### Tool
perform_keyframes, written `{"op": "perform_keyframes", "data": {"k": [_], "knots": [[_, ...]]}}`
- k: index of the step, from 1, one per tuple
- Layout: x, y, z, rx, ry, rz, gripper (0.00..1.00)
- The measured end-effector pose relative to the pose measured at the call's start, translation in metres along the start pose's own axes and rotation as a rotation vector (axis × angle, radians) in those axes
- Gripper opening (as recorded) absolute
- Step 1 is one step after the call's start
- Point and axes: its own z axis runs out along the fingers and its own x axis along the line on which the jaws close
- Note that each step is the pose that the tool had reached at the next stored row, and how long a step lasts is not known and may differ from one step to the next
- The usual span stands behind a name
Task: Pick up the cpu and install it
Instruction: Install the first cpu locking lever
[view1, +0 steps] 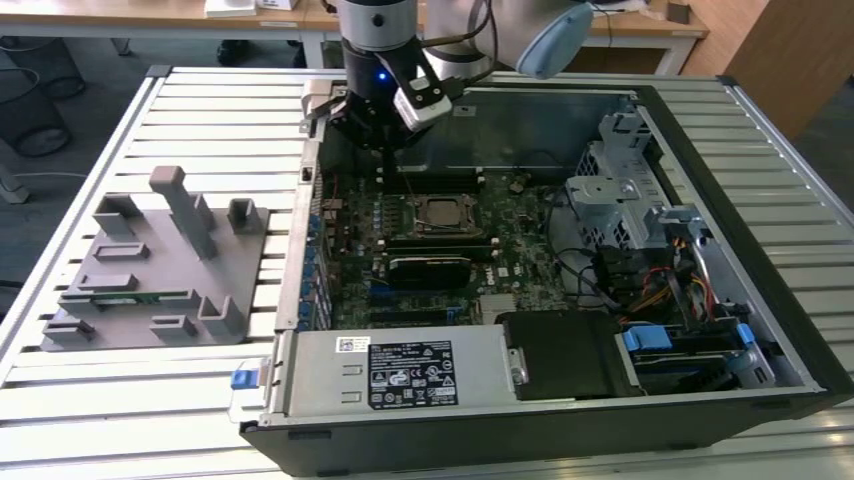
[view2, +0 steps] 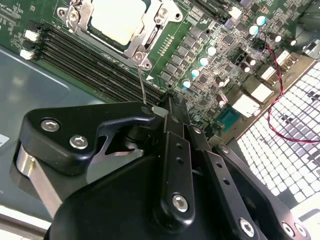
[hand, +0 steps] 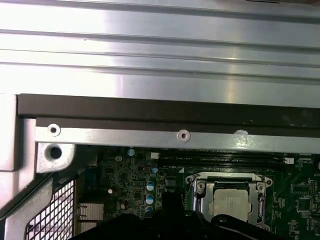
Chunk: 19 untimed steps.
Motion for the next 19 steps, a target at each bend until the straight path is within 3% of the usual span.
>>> {"op": "perform_keyframes", "data": {"k": [19], "knots": [[-0.0161,-0.0004,0.0007,0.0002,0.0001,0.0,0.11]]}}
